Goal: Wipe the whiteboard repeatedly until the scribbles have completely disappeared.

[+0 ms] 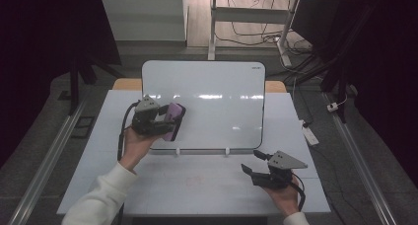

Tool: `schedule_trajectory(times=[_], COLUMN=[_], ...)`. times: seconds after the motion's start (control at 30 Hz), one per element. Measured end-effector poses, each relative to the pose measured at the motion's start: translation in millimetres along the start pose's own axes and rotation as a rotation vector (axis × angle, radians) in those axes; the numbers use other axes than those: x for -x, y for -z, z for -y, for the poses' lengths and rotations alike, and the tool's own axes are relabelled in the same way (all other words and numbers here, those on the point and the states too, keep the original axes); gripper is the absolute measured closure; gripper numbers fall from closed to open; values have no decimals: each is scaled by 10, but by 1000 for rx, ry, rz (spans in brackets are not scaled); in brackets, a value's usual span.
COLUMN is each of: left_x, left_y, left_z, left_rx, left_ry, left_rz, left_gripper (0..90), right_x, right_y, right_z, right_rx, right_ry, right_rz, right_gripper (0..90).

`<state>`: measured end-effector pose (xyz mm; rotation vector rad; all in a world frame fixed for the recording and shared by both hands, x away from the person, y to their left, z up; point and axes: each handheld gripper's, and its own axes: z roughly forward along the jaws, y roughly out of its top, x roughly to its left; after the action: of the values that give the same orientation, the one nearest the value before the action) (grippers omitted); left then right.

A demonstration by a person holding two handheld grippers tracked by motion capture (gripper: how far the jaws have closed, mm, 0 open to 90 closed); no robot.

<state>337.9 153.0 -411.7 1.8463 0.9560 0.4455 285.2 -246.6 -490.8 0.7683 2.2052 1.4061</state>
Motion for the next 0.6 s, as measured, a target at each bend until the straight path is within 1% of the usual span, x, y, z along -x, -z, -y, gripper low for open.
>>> schedule_trajectory(times=[0.07,0.1,0.17,0.27,0.3,0.43,0.6], left_x=[58,91,154,233,256,305,317], left_y=[3,2,4,3,-4,-43,-80], left_z=[40,60,98,141,147,183,199], left_rx=[-3,-9,-13,-7,-16,-28,-30], left_ry=[-4,-12,-25,-30,-40,-49,-36], left_rz=[18,25,51,87,88,101,116], left_gripper=[395,395,395,395,395,395,394], right_x=[-18,-30,-46,-79,-91,-138,-183], right_y=[-24,-35,-61,-103,-114,-148,-162], right_z=[-20,-32,-58,-96,-106,-125,-142], right_rx=[5,10,19,22,18,18,18], right_ry=[0,-6,-1,10,10,19,23], right_rz=[-10,-15,-31,-45,-47,-69,-83], right_gripper=[312,312,312,312,311,311,310])
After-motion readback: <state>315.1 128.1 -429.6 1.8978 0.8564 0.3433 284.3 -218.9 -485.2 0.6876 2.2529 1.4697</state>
